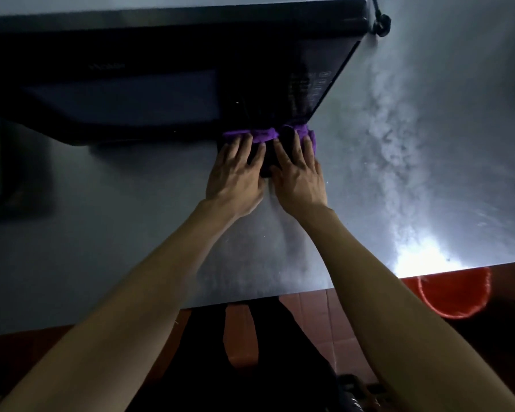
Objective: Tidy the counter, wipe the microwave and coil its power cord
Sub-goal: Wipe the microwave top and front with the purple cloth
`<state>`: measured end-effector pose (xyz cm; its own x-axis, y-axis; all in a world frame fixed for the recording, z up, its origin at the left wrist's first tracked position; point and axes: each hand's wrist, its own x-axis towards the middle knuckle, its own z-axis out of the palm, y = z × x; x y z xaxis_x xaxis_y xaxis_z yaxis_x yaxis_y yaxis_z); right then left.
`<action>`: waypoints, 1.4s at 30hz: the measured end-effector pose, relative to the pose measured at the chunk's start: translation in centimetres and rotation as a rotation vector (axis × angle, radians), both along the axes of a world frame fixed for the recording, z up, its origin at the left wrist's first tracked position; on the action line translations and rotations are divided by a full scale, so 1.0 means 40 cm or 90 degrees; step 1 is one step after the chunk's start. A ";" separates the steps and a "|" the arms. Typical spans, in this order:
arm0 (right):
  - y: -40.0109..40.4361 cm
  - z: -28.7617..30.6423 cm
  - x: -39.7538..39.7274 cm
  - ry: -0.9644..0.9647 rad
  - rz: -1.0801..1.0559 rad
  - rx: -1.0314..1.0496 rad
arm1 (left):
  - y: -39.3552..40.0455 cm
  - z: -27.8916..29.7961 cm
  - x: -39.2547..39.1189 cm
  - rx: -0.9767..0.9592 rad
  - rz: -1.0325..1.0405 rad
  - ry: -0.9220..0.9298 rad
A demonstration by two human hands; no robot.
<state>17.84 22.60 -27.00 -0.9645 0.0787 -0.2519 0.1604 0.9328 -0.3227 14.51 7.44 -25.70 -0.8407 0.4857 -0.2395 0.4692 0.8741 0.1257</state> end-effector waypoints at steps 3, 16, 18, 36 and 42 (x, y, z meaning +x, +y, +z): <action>0.057 0.000 0.004 0.000 -0.003 -0.003 | 0.063 0.003 0.000 0.005 0.010 -0.010; 0.027 -0.007 0.173 0.026 0.047 0.012 | 0.030 0.015 0.190 0.043 0.069 -0.044; -0.005 -0.001 0.198 0.023 0.052 0.013 | -0.006 0.017 0.223 0.052 0.076 -0.044; -0.489 0.025 0.195 -0.032 0.156 0.022 | -0.512 0.002 0.279 0.078 0.116 0.026; -0.627 0.018 0.203 -0.017 0.177 0.008 | -0.665 -0.002 0.297 0.076 0.122 0.036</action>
